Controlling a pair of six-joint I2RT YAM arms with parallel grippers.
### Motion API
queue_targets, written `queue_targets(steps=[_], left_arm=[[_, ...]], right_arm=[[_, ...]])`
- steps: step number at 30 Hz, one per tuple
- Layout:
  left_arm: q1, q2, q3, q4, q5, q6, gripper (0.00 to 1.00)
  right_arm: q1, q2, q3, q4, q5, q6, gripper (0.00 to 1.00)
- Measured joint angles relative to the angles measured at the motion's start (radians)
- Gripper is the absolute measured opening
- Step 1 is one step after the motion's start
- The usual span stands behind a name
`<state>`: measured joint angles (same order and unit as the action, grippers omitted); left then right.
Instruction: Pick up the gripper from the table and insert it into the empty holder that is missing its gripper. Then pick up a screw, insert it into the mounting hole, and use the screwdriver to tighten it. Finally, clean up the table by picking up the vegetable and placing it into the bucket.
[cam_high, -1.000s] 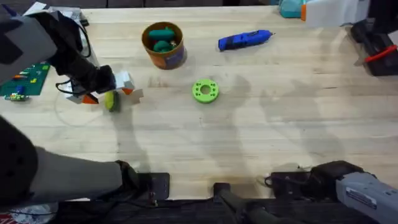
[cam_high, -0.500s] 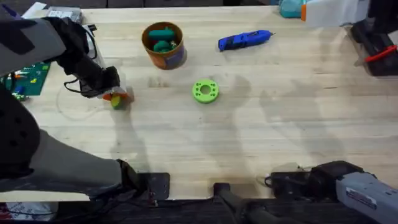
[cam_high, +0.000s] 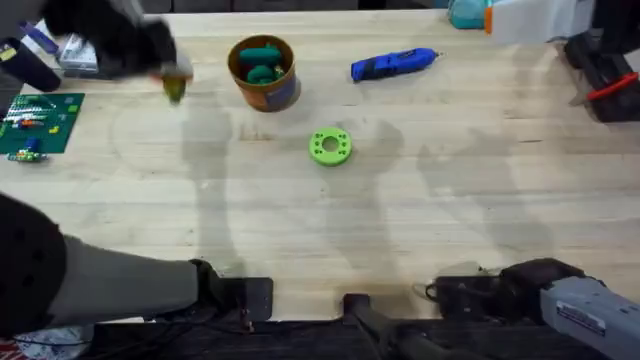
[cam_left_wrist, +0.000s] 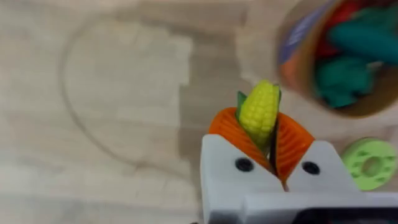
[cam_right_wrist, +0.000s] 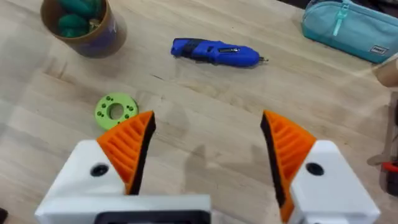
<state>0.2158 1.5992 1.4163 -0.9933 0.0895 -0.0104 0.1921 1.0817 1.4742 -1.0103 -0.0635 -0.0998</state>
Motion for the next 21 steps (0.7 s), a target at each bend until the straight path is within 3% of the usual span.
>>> queue_targets(steps=[4,10,14,21], left_arm=[[-0.114,-0.011,0.094,0.072,0.031,0.001,0.024],[-0.275,-0.001,0.105,0.205,0.062,-0.001,0.024],[-0.318,0.040,0.105,0.265,0.072,-0.007,0.024],[-0.329,0.160,0.105,0.280,0.076,-0.024,0.024]], right_arm=[[0.000,0.000,0.000,0.000,0.000,0.000,0.995],[0.000,0.000,0.000,0.000,0.000,0.000,0.995],[0.000,0.000,0.000,0.000,0.000,0.000,0.995],[0.000,0.000,0.000,0.000,0.000,0.000,0.995]])
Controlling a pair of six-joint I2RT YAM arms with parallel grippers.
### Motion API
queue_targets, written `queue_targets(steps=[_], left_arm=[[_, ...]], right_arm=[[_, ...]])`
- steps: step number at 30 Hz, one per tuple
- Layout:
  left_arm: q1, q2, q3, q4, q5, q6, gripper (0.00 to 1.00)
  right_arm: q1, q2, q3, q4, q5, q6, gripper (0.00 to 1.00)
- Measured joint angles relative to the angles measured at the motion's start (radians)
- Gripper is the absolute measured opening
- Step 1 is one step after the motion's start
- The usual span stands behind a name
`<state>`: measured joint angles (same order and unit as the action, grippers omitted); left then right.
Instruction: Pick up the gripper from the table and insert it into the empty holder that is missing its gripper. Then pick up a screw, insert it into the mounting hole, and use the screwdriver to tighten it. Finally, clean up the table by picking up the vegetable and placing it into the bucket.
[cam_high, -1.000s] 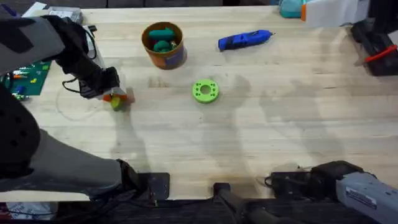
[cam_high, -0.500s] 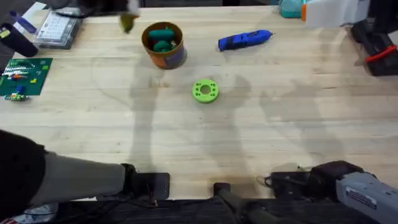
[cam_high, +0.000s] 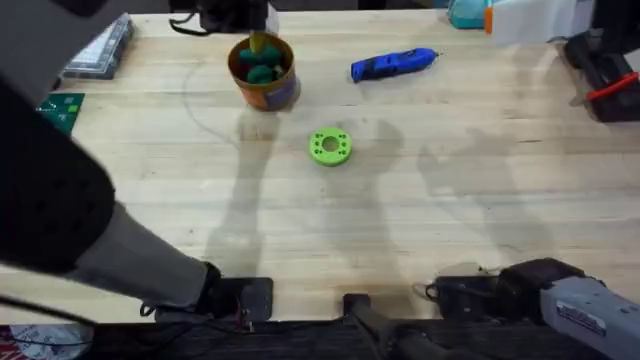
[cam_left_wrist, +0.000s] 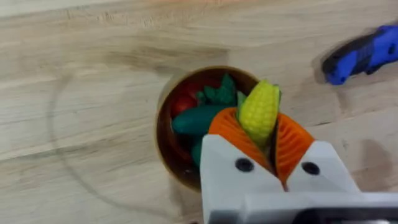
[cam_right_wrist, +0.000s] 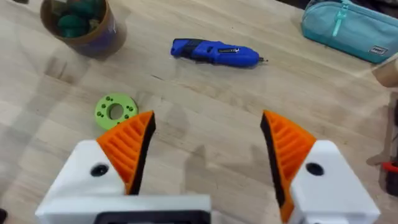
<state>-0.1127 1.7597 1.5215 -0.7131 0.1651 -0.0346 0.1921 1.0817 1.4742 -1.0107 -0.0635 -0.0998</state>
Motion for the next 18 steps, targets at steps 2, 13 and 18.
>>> queue_targets(steps=[2,13,18], left_arm=[[0.000,0.031,0.000,0.000,0.003,-0.003,0.024],[0.000,0.070,0.000,0.003,0.019,-0.008,0.179],[0.000,0.070,0.000,0.002,0.022,-0.013,0.404]], right_arm=[[0.000,0.000,0.000,0.000,0.000,0.000,0.995],[0.000,0.000,0.000,0.000,0.000,0.000,0.995],[0.000,0.000,0.000,0.000,0.000,0.000,0.994]])
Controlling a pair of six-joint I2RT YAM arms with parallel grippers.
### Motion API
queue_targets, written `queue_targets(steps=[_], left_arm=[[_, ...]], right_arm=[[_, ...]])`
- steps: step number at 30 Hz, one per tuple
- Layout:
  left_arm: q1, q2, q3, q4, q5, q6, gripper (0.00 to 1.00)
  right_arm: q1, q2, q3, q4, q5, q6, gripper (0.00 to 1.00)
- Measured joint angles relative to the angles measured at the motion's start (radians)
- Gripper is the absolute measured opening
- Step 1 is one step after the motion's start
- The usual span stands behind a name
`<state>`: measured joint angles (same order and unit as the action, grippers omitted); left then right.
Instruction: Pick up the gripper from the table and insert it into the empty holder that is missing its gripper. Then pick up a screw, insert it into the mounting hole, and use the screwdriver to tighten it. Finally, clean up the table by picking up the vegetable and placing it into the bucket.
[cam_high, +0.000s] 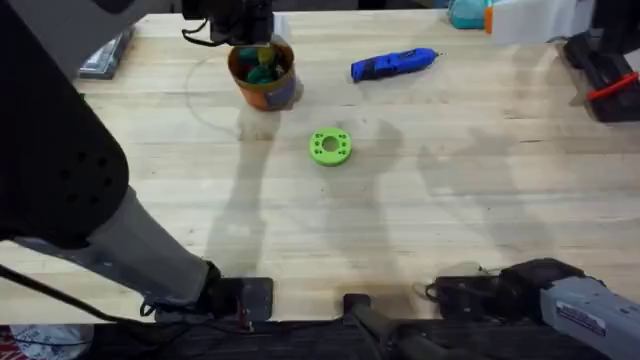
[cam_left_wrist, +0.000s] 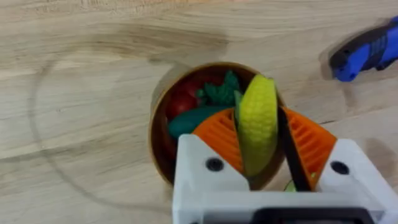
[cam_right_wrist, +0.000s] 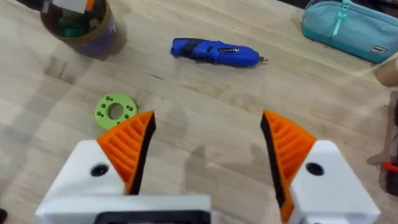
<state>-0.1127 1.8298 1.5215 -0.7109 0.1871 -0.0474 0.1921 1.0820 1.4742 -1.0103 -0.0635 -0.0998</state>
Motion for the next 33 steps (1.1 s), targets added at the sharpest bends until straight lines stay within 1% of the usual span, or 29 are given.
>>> queue_targets(steps=[5,15,20,29,33], left_arm=[[0.000,0.000,0.000,0.000,0.002,-0.002,0.532],[-0.002,-0.008,0.003,-0.001,0.004,-0.002,0.722],[-0.001,-0.060,0.003,-0.003,0.003,-0.002,0.753],[-0.001,-0.214,0.003,-0.003,0.000,-0.002,0.791],[-0.001,-0.282,0.003,-0.032,0.000,-0.001,0.846]], right_arm=[[0.000,0.000,0.000,0.000,0.000,0.000,0.994],[0.000,0.000,0.000,0.000,0.000,0.000,0.994],[0.000,0.000,0.000,0.000,0.000,0.000,0.994],[0.000,0.000,0.000,0.000,0.000,0.000,0.995],[0.000,0.000,0.000,0.000,0.000,0.000,0.995]])
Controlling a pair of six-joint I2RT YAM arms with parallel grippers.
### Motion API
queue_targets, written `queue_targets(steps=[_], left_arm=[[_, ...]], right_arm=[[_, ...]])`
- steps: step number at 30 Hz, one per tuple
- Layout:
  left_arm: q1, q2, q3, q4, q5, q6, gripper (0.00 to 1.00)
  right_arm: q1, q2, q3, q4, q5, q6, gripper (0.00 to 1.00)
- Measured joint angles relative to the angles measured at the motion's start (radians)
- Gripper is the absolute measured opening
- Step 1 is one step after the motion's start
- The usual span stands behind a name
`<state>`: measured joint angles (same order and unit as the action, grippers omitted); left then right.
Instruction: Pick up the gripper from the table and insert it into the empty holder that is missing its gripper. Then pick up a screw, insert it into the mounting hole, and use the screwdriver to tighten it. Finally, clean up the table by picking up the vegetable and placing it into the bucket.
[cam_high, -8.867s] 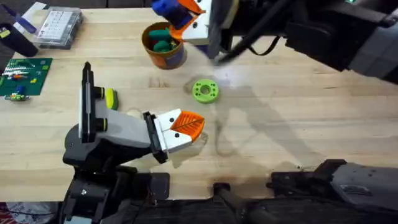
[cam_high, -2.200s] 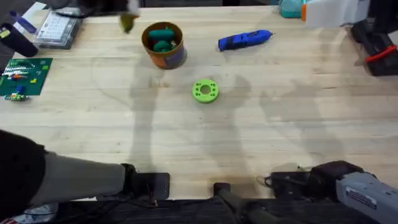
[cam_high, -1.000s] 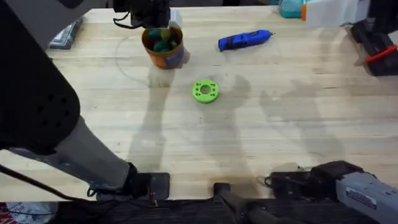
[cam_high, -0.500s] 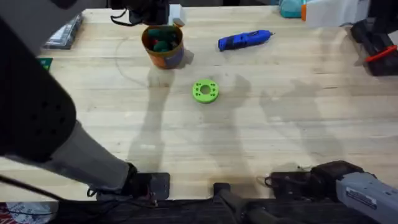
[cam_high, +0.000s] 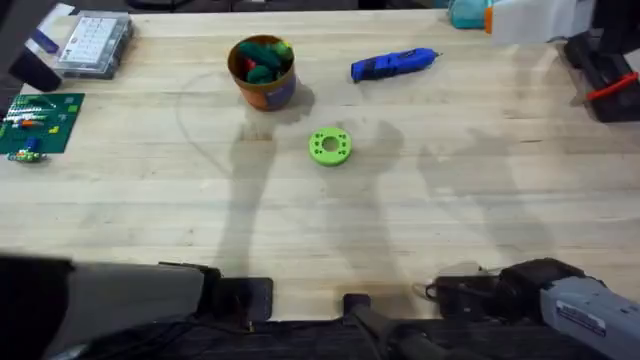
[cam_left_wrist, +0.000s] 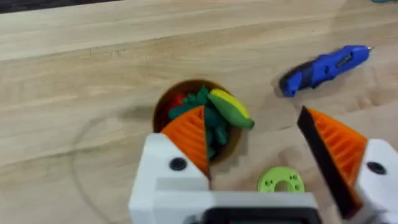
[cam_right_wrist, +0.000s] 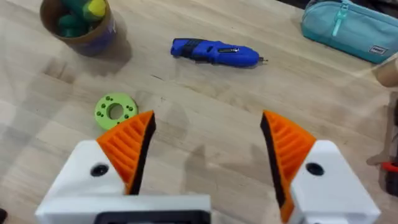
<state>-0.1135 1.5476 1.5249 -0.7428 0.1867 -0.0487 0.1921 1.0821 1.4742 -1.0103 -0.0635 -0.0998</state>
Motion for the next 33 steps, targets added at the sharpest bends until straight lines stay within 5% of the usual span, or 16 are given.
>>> queue_targets(steps=[9,19,33], left_arm=[[0.000,-0.234,0.001,-0.219,-0.056,0.008,0.974],[0.000,-0.513,0.007,-0.472,-0.081,0.027,0.988],[0.000,-0.668,0.009,-0.602,-0.086,0.034,0.997]], right_arm=[[0.000,0.000,0.000,-0.001,0.000,0.000,0.995],[0.000,0.000,0.000,0.000,0.000,0.000,0.994],[0.000,0.000,0.000,0.000,0.000,0.000,0.995]])
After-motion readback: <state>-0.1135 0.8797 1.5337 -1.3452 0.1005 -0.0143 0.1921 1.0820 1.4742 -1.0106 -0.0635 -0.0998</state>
